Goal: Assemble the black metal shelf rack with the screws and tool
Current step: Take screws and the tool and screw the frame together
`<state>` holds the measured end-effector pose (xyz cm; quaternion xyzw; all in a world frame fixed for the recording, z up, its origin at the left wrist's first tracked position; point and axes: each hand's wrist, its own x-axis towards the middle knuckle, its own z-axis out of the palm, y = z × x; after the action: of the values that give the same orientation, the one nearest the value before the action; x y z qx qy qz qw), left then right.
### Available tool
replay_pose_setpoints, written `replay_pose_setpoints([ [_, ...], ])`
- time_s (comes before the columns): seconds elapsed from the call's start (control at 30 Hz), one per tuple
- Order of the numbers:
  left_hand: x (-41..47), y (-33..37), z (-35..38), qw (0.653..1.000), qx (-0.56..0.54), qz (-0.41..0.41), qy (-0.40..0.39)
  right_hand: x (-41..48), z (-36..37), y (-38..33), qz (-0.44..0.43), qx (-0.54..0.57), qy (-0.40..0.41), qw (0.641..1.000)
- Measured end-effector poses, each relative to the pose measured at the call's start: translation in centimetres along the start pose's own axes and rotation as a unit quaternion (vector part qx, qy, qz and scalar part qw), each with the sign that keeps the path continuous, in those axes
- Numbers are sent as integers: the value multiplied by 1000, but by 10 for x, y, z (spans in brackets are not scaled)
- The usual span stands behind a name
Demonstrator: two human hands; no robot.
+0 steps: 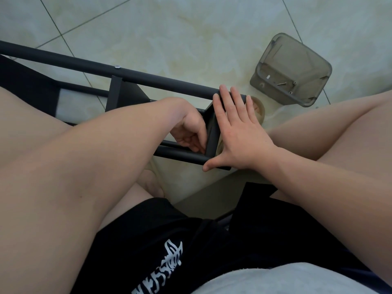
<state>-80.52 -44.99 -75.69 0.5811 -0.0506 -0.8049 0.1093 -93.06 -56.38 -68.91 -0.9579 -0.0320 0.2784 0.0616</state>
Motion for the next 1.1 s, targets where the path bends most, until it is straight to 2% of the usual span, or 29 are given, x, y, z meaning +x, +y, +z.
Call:
replay_pose_setpoints([
  [0.33,2,-1,0,1000,13,-14,4,0,-1,0,0,-2,2,1000],
  [0.93,-6,2,4,999,39,12,0,0,0,0,0,1,4,1000],
  [1.1,-2,1,5,998,45,11,29,-1,-1,-1,1,-2,4,1000],
])
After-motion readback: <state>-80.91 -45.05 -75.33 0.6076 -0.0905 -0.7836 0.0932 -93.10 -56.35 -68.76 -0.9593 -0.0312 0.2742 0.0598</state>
